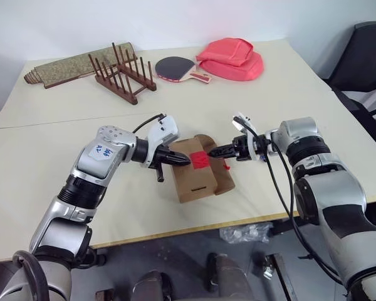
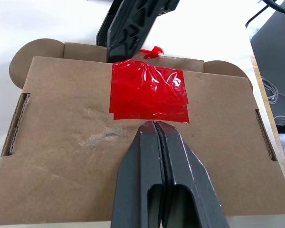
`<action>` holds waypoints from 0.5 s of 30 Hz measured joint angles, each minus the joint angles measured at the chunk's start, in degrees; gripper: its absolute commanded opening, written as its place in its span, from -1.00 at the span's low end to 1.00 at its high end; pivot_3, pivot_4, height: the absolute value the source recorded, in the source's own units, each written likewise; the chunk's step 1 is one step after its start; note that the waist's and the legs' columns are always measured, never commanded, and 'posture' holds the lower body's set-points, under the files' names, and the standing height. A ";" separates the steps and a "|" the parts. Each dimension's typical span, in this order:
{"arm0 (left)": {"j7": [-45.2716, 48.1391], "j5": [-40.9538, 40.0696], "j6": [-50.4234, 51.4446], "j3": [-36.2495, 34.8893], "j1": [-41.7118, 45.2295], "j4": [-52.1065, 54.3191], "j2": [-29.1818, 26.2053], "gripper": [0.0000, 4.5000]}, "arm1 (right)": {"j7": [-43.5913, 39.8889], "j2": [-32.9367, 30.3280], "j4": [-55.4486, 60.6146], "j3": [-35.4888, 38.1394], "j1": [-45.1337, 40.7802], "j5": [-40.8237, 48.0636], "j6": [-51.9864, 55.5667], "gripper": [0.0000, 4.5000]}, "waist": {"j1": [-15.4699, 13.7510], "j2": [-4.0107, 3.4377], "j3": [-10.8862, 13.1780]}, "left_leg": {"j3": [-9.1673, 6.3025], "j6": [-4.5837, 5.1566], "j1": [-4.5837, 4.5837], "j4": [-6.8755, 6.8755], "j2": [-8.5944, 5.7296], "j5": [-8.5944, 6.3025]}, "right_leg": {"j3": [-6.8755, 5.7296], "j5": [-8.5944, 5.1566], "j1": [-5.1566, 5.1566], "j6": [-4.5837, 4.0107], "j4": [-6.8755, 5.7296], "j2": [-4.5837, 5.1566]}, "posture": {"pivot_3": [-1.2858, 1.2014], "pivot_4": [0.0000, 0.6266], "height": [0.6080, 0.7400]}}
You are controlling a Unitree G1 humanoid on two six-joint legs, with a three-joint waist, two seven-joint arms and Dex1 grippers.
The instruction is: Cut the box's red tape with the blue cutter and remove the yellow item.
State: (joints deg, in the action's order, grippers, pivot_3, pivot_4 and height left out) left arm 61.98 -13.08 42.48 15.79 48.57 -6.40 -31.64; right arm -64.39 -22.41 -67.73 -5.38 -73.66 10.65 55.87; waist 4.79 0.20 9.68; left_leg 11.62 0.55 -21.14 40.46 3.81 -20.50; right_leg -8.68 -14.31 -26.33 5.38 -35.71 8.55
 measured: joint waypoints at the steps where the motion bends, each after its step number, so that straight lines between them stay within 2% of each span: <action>1: 0.00 0.01 -0.03 0.01 0.00 -0.02 0.00 -1.00 | 0.86 0.01 -0.45 0.95 -0.20 -0.04 -0.48 -0.46 | 0.00 0.00 0.00 | 0.00 0.00 0.00 0.00 0.00 0.00 | 0.00 0.00 0.00 0.00 0.00 0.00 | 0.03 -0.52 1.00; 4: 0.01 0.01 -0.09 0.01 0.01 -0.15 0.18 -1.00 | 2.03 0.01 -1.32 1.99 -1.25 -0.34 -0.88 -0.94 | 0.00 0.00 0.00 | 0.00 0.00 0.00 0.00 0.00 0.00 | 0.02 0.00 0.00 0.00 0.00 0.00 | 0.03 -0.52 1.00; 11: -0.04 0.12 -1.96 0.19 0.28 -1.62 0.84 -1.00 | 3.48 -0.27 -0.59 3.26 -3.00 -0.47 3.72 -0.97 | -0.23 0.00 0.00 | -0.01 0.03 -0.03 0.01 -0.02 0.02 | 0.09 0.00 0.00 0.00 0.01 0.01 | 0.03 -0.52 1.00; 15: -0.21 0.14 -3.66 0.25 0.30 -2.75 1.17 -1.00 | 5.55 -3.25 7.21 3.19 -4.41 -0.01 15.28 -0.97 | -0.42 -0.03 0.02 | -0.04 0.04 -0.07 0.01 -0.02 0.02 | 0.12 0.00 -0.06 0.00 0.01 0.02 | 0.03 -0.52 1.00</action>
State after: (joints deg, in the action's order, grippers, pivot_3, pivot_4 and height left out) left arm 61.77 -12.95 38.82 16.04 48.88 -9.15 -30.46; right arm -58.83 -25.66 -60.51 -2.19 -78.07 10.64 71.15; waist 4.37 0.18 9.70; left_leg 11.58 0.59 -21.21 40.47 3.79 -20.48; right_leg -8.56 -14.31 -26.39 5.38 -35.71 8.56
